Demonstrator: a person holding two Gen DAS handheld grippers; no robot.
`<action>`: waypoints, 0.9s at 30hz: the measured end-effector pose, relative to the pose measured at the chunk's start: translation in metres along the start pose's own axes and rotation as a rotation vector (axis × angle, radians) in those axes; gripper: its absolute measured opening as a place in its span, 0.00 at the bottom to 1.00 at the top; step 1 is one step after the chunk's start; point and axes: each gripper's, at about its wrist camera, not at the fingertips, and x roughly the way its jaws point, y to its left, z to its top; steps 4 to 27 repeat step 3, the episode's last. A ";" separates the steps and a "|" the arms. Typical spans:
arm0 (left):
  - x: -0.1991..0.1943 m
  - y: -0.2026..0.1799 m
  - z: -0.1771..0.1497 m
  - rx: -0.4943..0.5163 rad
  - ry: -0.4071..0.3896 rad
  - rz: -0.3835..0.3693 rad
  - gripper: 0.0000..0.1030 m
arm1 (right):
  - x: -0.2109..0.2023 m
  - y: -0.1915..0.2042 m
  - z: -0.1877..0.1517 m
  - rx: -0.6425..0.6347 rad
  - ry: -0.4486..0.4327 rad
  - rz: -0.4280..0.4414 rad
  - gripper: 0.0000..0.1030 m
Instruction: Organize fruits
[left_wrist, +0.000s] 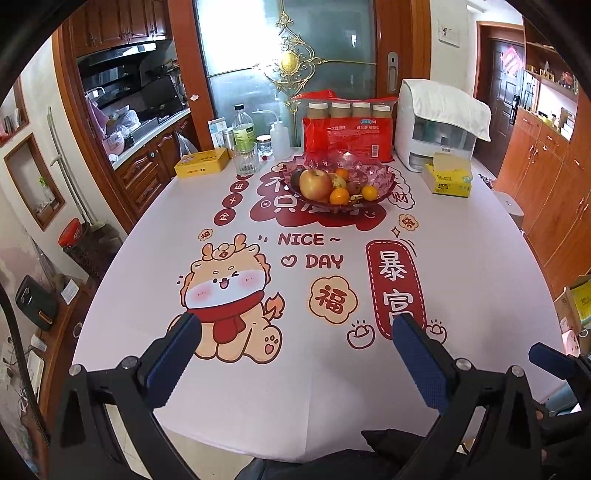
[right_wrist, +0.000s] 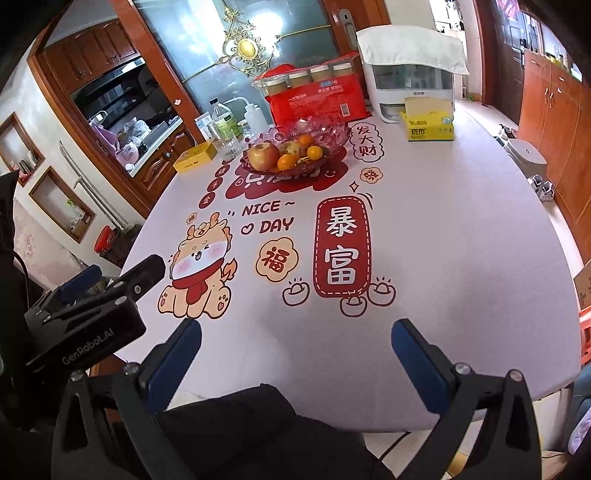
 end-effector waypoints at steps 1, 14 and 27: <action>0.000 0.000 0.000 0.001 0.000 0.000 0.99 | 0.001 0.000 0.000 0.000 0.003 0.000 1.00; 0.000 0.000 0.000 0.001 0.000 0.000 0.99 | 0.003 0.000 0.001 -0.002 0.005 0.001 1.00; 0.000 0.000 0.000 0.001 0.000 0.000 0.99 | 0.003 0.000 0.001 -0.002 0.005 0.001 1.00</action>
